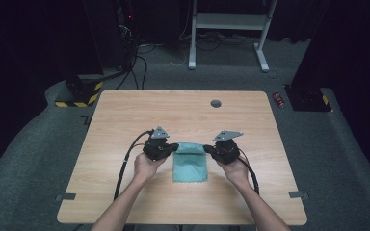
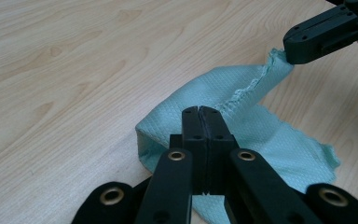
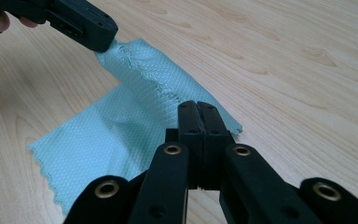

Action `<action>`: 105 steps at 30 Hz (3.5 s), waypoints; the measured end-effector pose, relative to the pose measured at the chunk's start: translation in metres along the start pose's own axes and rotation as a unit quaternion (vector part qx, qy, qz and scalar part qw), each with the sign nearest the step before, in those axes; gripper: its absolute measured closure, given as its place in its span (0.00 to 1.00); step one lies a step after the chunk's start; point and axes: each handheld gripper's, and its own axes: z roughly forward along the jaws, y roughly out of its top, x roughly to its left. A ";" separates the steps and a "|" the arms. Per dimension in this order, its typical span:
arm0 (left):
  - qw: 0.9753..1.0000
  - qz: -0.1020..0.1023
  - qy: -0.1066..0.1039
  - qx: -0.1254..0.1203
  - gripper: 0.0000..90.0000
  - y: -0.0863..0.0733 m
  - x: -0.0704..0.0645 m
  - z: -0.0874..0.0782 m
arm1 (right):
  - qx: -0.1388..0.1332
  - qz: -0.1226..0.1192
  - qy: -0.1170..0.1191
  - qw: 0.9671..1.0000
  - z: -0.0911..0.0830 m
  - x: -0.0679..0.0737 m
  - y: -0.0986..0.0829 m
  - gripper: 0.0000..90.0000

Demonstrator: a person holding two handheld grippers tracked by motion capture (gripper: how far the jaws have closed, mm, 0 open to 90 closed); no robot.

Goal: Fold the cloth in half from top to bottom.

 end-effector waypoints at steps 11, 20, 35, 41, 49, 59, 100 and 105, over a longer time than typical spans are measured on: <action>1.000 0.014 -0.002 0.003 1.00 -0.009 -0.006 -0.002 | 0.003 -0.004 0.008 1.000 -0.002 0.006 -0.007 1.00; 1.000 0.011 -0.008 0.001 1.00 -0.015 -0.009 -0.004 | 0.004 -0.011 0.013 1.000 -0.004 0.012 -0.012 1.00; 1.000 0.018 -0.018 0.001 1.00 -0.025 -0.019 -0.009 | 0.012 -0.017 0.023 1.000 -0.008 0.021 -0.026 1.00; 1.000 0.021 -0.020 0.003 1.00 -0.030 -0.025 -0.009 | 0.013 -0.019 0.025 0.999 -0.011 0.025 -0.031 1.00; 0.999 0.033 -0.013 0.007 1.00 -0.038 -0.031 -0.008 | 0.018 -0.019 0.027 0.999 -0.009 0.028 -0.039 1.00; 1.000 0.028 -0.010 0.007 0.99 -0.046 -0.033 -0.006 | 0.023 -0.026 0.027 0.999 -0.005 0.031 -0.044 1.00; 0.999 0.023 -0.025 0.021 0.99 -0.064 -0.040 -0.001 | 0.038 -0.018 0.052 0.998 0.000 0.035 -0.062 0.99; 0.999 0.025 -0.026 0.024 0.98 -0.065 -0.041 0.000 | 0.038 -0.014 0.054 0.998 0.000 0.035 -0.064 0.98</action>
